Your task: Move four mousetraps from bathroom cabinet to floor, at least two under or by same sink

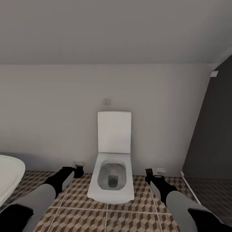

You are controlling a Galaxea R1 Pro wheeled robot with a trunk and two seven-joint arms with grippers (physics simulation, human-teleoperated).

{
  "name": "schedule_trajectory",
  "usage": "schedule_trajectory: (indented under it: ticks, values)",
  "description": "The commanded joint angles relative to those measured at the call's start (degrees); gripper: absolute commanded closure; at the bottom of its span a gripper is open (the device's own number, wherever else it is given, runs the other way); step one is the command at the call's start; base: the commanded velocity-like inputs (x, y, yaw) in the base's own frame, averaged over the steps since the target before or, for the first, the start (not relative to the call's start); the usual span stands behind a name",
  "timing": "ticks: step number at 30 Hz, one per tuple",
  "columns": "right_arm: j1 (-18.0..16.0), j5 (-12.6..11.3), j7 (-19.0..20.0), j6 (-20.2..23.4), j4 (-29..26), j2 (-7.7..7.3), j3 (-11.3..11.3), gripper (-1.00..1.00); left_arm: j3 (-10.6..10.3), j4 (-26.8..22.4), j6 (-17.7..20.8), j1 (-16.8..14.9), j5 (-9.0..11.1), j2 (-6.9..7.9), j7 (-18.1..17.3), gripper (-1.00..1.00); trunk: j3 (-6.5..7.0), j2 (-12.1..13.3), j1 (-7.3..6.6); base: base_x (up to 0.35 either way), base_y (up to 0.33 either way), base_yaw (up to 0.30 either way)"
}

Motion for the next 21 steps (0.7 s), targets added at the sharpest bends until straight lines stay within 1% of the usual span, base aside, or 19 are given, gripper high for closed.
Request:
schedule_trajectory:
  ticks: [1, 7, 21]
  values:
    - [0.0, 0.4, -0.1, 0.3, -0.1, 0.05, -0.4, 1.00, -0.5, 0.0, -0.1, 0.0, 0.4, 0.12, 0.6, 1.00, -0.25, -0.4, 0.22, 0.000, 0.000, 0.000]
    - [0.0, 0.5, 0.0, 0.4, -0.1, 0.07, -0.2, 1.00, -0.5, 0.2, -1.8, 0.0, 0.0, 0.22, 0.4, 1.00, -1.32, -2.9, 1.54, 0.000, 0.000, 0.000]
    - [0.0, 0.7, 0.0, 0.4, -0.1, -0.14, 0.1, 1.00, -0.5, 0.1, -2.0, 0.0, -0.2, 0.23, 0.1, 1.00, -3.84, -8.5, 4.61, 0.000, 0.000, 0.000]
